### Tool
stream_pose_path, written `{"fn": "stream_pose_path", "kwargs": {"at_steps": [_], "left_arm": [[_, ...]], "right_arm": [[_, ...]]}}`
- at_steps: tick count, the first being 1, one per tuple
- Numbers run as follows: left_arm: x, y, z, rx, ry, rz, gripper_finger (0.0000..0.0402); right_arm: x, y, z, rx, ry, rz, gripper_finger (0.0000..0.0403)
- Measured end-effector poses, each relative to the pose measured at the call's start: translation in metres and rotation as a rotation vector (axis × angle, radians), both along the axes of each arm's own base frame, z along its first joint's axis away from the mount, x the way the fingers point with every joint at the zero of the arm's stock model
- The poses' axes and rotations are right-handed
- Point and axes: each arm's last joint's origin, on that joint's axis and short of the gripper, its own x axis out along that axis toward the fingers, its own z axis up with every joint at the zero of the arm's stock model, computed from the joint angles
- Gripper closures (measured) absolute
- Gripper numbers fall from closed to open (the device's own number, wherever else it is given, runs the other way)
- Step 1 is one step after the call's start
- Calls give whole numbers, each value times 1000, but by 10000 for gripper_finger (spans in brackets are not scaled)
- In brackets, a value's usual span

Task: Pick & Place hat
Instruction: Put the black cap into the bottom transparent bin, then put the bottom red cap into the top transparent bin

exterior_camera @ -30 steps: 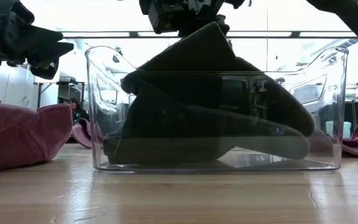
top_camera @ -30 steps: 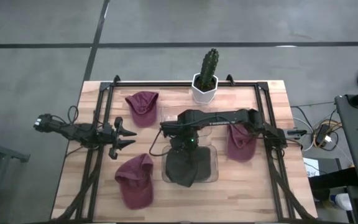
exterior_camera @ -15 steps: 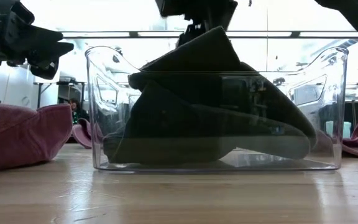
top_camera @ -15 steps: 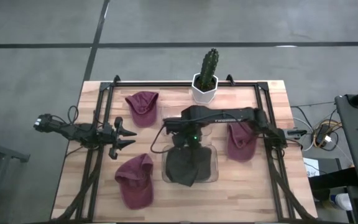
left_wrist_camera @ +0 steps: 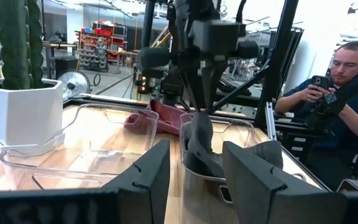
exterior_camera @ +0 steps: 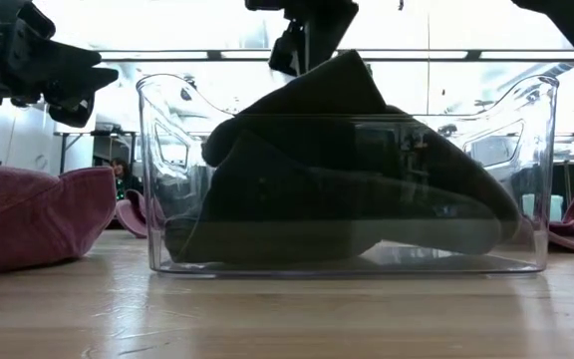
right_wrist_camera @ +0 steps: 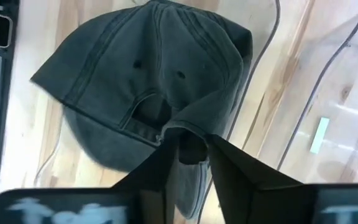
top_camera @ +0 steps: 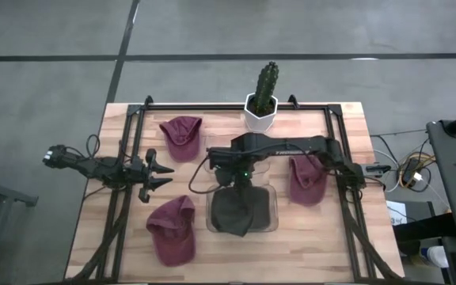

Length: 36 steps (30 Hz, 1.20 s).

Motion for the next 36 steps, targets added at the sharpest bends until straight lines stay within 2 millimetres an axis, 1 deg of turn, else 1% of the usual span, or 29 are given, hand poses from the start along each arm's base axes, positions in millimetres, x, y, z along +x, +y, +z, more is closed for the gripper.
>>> {"fn": "stream_pose_path", "kwargs": {"at_steps": [7, 10, 13, 16, 21, 23, 26, 32, 36], "left_arm": [[0, 0, 0, 0, 0, 0, 262], [0, 0, 0, 0, 0, 0, 262], [0, 0, 0, 0, 0, 0, 262], [0, 0, 0, 10, -1, 1, 262], [0, 0, 0, 24, -1, 0, 262], [0, 0, 0, 23, -2, 0, 262], [0, 0, 1, -10, -9, 0, 262], [-1, 0, 7, -207, -53, -26, 262], [-3, -2, 22, -227, -87, -126, 262]], "right_arm": [[11, 0, -28, -2, 38, 0, 371], [12, 0, -29, -2, 31, -1, 385], [11, 0, -22, -4, 13, -1, 391], [5, 1, -8, 0, -4, -15, 391], [-16, 5, 19, 2, 46, -38, 385], [-24, 9, 30, 3, 30, -27, 383], [-37, 16, 51, 8, -21, -9, 385], [-63, 25, 85, 9, -142, -6, 385], [-79, 26, 103, 31, -278, -25, 385]]}}
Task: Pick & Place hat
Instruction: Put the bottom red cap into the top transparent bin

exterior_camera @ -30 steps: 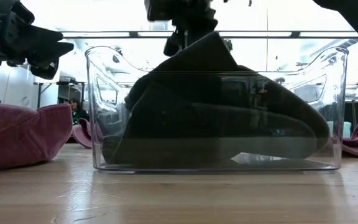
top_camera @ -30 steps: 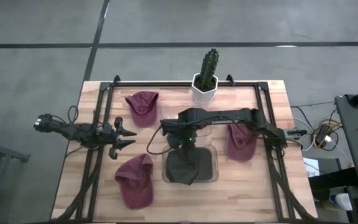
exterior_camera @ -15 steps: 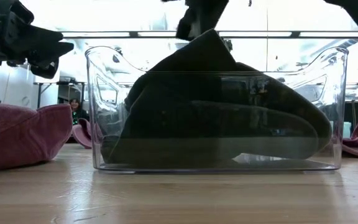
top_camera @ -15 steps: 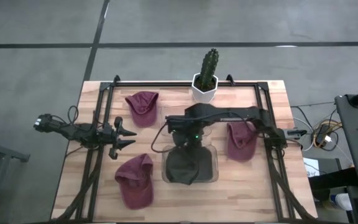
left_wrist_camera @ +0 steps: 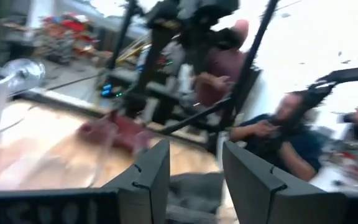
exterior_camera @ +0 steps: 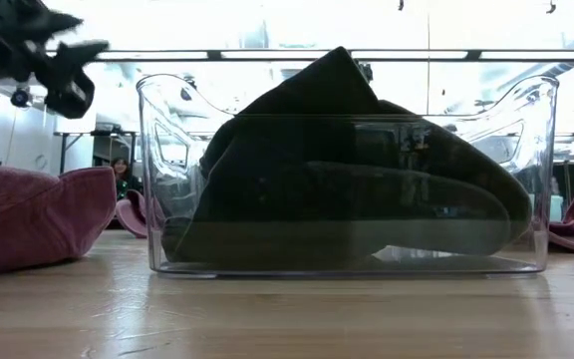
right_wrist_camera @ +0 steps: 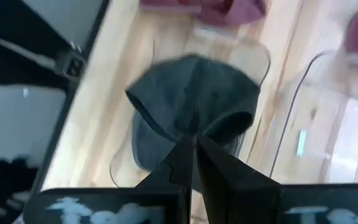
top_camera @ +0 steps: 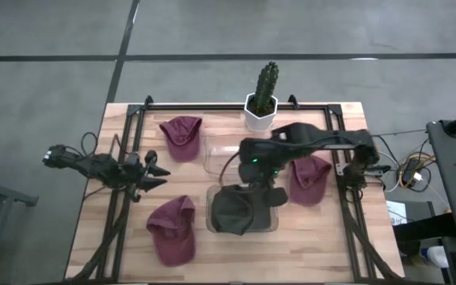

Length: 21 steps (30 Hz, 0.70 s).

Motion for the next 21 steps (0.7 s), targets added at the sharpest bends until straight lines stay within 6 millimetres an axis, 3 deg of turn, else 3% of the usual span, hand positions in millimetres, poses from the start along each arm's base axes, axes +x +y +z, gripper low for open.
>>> {"fn": "stream_pose_path", "kwargs": {"at_steps": [8, 14, 21], "left_arm": [[-9, 0, 38, 44, -83, -89, 262], [-10, 0, 59, 51, 68, -96, 262], [0, -3, 95, -16, 256, -106, 262]], "right_arm": [[-53, -9, 0, 24, -158, -183, 385], [-97, -13, -15, 130, -362, -257, 385], [-136, -19, -46, 231, -581, -285, 385]]}}
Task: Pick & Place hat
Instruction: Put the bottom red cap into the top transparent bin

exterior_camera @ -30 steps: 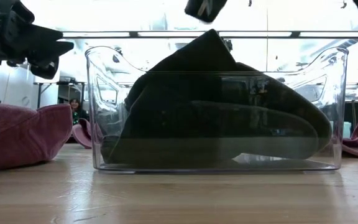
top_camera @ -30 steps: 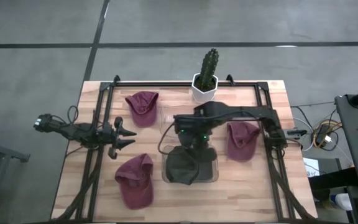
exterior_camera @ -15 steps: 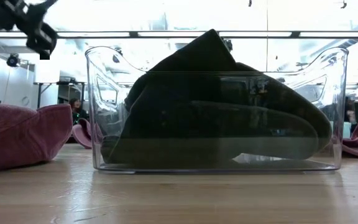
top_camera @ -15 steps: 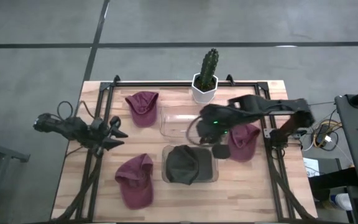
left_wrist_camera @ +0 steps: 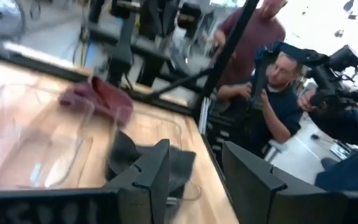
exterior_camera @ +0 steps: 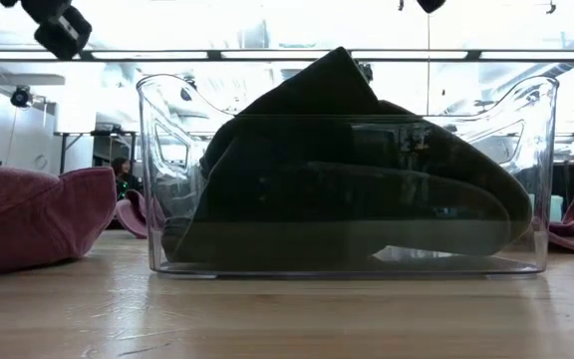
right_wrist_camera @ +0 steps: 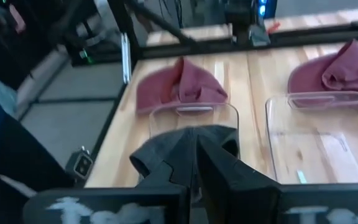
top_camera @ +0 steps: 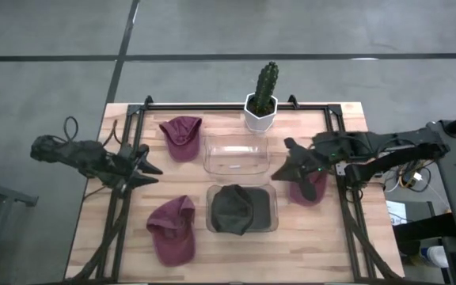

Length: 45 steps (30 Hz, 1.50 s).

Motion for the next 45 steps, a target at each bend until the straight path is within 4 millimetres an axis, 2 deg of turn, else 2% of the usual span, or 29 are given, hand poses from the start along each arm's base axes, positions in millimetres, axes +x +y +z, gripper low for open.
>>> {"fn": "stream_pose_path", "kwargs": {"at_steps": [4, 10, 17, 22, 28, 37, 45], "left_arm": [[10, -5, 22, -73, 146, -39, 262], [28, -14, 46, -247, 430, -49, 262], [49, -26, 54, -534, 742, -21, 262], [54, -39, 40, -745, 1013, 55, 262], [42, -59, 21, -813, 1312, 247, 262], [45, -85, -16, -750, 1319, 412, 262], [62, -101, -44, -809, 1275, 326, 262]], "right_arm": [[-15, -2, -21, 43, -97, -12, 385], [-28, -4, -47, 72, -168, -18, 385], [-32, -5, -68, 73, -186, -16, 385], [-33, -5, -70, 90, -187, -21, 385], [-33, -5, -69, 90, -191, -19, 385], [-33, -4, -69, 88, -191, -15, 385], [-33, -4, -69, 89, -189, -13, 385]]}}
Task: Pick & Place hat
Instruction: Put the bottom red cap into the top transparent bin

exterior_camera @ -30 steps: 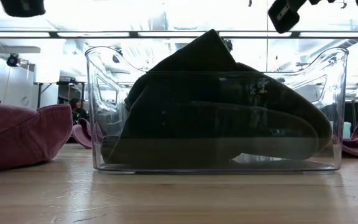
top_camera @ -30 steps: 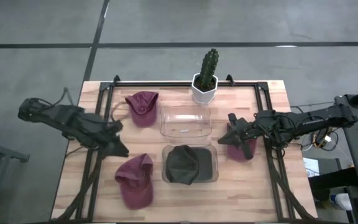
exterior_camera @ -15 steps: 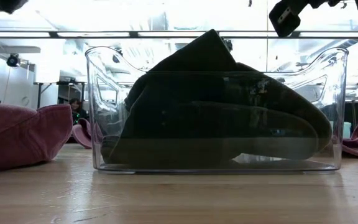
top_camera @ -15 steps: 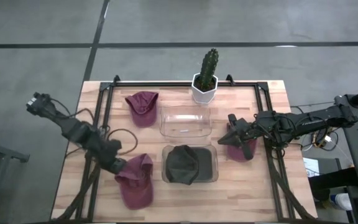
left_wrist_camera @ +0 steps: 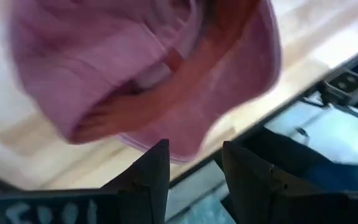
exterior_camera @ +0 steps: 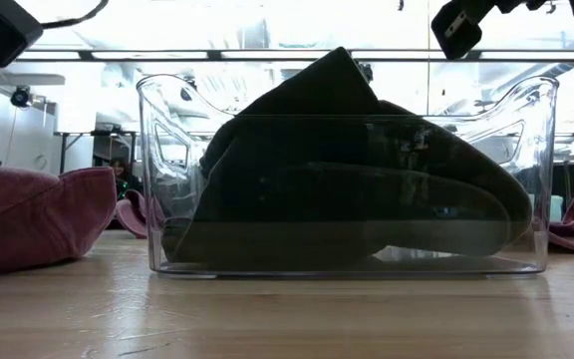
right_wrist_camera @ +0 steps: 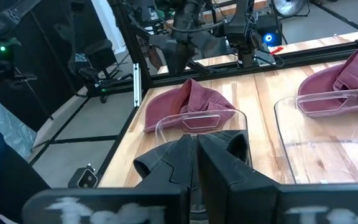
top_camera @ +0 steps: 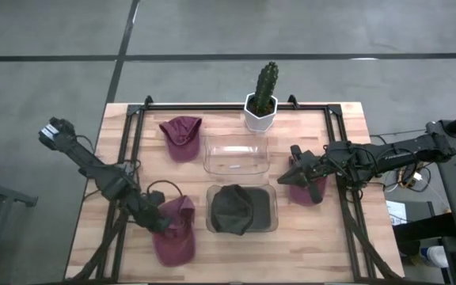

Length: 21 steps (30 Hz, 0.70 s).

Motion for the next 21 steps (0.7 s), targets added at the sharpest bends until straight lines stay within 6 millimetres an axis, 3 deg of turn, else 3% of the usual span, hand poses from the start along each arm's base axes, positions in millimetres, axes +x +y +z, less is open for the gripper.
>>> {"fn": "stream_pose_path", "kwargs": {"at_steps": [8, 21], "left_arm": [[0, -6, -3, -110, 49, -9, 262], [-15, -20, -16, -44, 192, 42, 262]], "right_arm": [[0, 0, 0, 0, 0, 0, 385], [0, 0, 0, 0, 2, 0, 385]]}}
